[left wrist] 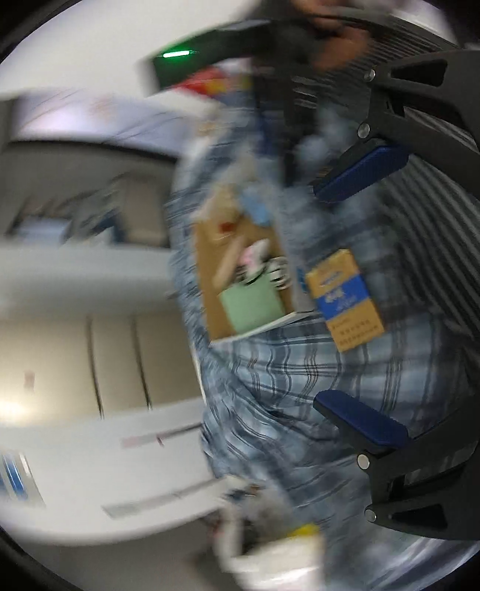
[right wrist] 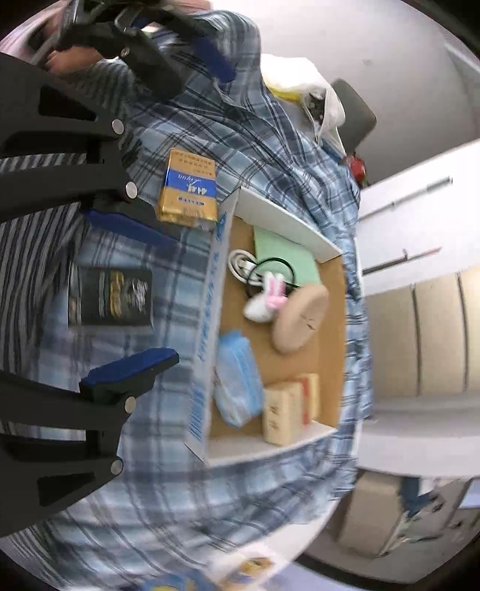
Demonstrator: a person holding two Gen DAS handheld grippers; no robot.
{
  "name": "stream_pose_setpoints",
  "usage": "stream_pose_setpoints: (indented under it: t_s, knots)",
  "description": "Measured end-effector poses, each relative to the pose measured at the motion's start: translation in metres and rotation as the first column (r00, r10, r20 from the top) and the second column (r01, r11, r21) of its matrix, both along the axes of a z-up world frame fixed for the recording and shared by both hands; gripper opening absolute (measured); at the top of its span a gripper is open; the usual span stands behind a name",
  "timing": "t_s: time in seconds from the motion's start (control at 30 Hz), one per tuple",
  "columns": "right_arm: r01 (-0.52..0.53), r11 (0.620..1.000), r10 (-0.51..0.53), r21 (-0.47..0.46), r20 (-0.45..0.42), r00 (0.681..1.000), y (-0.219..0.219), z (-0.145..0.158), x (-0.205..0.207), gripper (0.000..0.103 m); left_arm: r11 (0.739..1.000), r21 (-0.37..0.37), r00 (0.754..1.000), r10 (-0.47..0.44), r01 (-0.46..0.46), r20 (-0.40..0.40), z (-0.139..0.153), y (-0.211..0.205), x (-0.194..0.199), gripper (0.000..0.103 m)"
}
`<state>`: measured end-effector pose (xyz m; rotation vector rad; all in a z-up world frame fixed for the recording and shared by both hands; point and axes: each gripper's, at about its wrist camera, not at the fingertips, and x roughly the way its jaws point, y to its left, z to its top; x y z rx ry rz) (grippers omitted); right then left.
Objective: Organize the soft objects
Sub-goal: 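Bring the left tool down over the blue-and-gold cigarette pack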
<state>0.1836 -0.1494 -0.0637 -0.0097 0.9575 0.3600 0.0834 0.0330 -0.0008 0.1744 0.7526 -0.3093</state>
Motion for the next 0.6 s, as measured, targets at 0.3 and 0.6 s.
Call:
stream_pose_setpoints:
  t_s: [0.3, 0.6]
  knots:
    - [-0.039, 0.992, 0.028, 0.120, 0.088, 0.996, -0.044, 0.000, 0.019, 0.077, 0.735, 0.468, 0.870, -0.392, 0.491, -0.298, -0.028, -0.071, 0.023, 0.103]
    - [-0.077, 0.971, 0.053, 0.225, 0.107, 0.993, -0.061, -0.009, 0.009, 0.077, 0.705, 0.405, 0.775, -0.332, 0.582, -0.538, -0.076, -0.068, 0.068, 0.099]
